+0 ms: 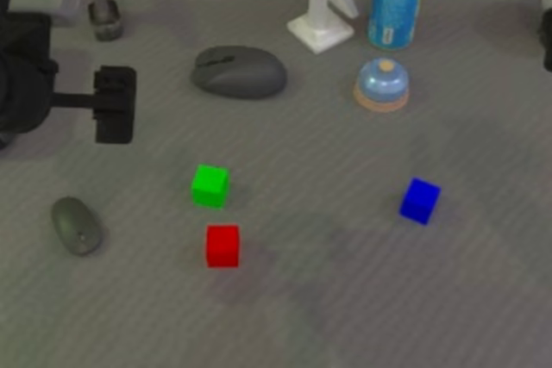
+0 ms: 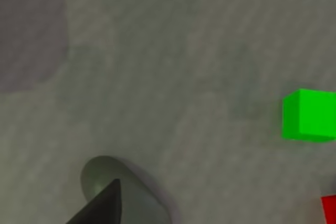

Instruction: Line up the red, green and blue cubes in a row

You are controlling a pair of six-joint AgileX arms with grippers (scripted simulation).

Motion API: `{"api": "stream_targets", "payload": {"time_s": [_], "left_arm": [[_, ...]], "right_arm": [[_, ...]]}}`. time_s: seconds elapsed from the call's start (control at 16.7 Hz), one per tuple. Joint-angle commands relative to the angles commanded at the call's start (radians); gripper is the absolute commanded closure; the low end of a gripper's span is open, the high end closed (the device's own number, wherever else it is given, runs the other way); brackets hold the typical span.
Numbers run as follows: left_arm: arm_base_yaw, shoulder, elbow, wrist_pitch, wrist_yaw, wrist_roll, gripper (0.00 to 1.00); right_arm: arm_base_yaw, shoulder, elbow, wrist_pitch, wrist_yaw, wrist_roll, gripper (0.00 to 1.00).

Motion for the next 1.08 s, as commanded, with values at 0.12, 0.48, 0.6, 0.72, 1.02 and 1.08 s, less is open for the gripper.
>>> {"api": "stream_targets", "payload": {"time_s": [0.12, 0.48, 0.6, 0.72, 1.02, 1.08], "left_arm": [[-0.038, 0.195, 0.142, -0.099, 0.001, -0.017, 0.00], [-0.138, 0.655, 0.517, -0.347, 0.004, -0.063, 0.00], [-0.163, 0.769, 0.616, -0.405, 0.005, -0.074, 0.00], [-0.182, 0.858, 0.696, -0.448, 0.004, -0.083, 0.00], [-0.202, 0.945, 0.780, -0.490, 0.003, -0.091, 0.00], [-0.202, 0.945, 0.780, -0.490, 0.003, -0.091, 0.00]], "right_arm": [[-0.075, -0.219, -0.230, 0.122, -0.012, -0.074, 0.00], [-0.259, -0.725, -0.802, 0.475, -0.088, -0.249, 0.00], [-0.303, -0.858, -0.944, 0.575, -0.120, -0.288, 0.00], [-0.335, -0.960, -1.051, 0.653, -0.148, -0.315, 0.00], [-0.367, -1.055, -1.156, 0.736, -0.180, -0.342, 0.00], [-0.367, -1.055, -1.156, 0.736, -0.180, -0.342, 0.00]]}}
